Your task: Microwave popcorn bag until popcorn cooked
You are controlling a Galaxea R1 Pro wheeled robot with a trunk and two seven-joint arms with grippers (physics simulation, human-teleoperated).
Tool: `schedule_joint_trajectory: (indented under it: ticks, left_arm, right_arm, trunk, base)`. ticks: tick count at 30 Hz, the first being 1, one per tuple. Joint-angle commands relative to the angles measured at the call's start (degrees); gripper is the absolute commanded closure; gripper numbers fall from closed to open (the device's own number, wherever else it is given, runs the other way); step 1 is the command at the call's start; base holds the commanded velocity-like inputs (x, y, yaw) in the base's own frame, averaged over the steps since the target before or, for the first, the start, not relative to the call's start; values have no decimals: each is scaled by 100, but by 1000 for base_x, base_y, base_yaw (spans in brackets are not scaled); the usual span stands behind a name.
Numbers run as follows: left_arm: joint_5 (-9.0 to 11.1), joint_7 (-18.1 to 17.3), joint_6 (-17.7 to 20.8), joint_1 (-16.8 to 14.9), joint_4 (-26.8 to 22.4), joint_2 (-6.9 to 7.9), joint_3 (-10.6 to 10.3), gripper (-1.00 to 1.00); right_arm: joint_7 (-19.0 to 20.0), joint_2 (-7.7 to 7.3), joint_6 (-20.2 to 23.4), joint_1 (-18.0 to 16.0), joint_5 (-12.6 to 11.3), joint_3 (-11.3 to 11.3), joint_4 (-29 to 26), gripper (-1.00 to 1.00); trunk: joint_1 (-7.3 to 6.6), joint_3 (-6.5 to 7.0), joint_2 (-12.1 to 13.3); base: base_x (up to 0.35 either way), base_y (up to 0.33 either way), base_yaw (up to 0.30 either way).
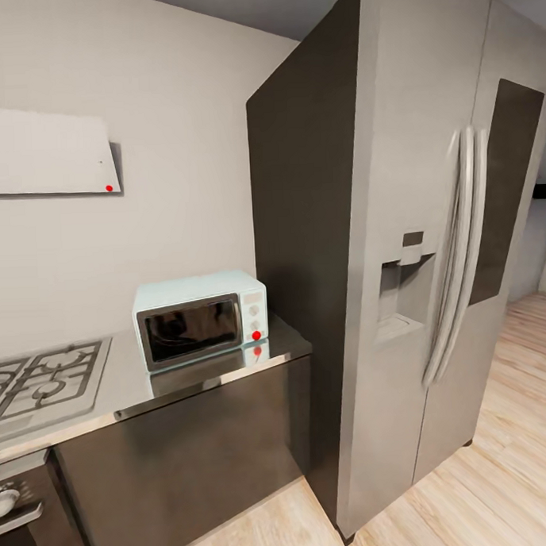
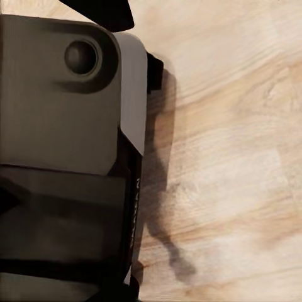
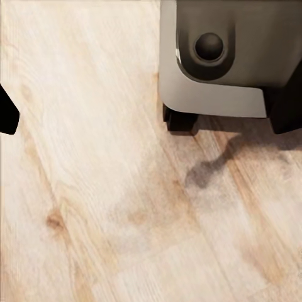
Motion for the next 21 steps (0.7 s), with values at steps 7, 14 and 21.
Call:
schedule_joint_trajectory:
  ticks: [7,14,21]
  left_arm:
    - [138,-3,-23,-5,3,7,-47,-100]
    - [748,-3,-24,-5,0,32,-51,-100]
    - [834,-3,-25,-5,0,31,-58,-100]
  right_arm:
    - [-281,-3,-16,-8,-8,29,5,-100]
    - [-302,7,-19,-7,-8,30,5,-100]
    - [-309,71,-16,-7,0,30,5,-100]
  trunk:
    - [1,-8,-6]
    - [1,-8,-6]
    - [1,-8,-6]
  base:
    - [0,0,234]
    - [0,0,268]
    - [0,0,269]
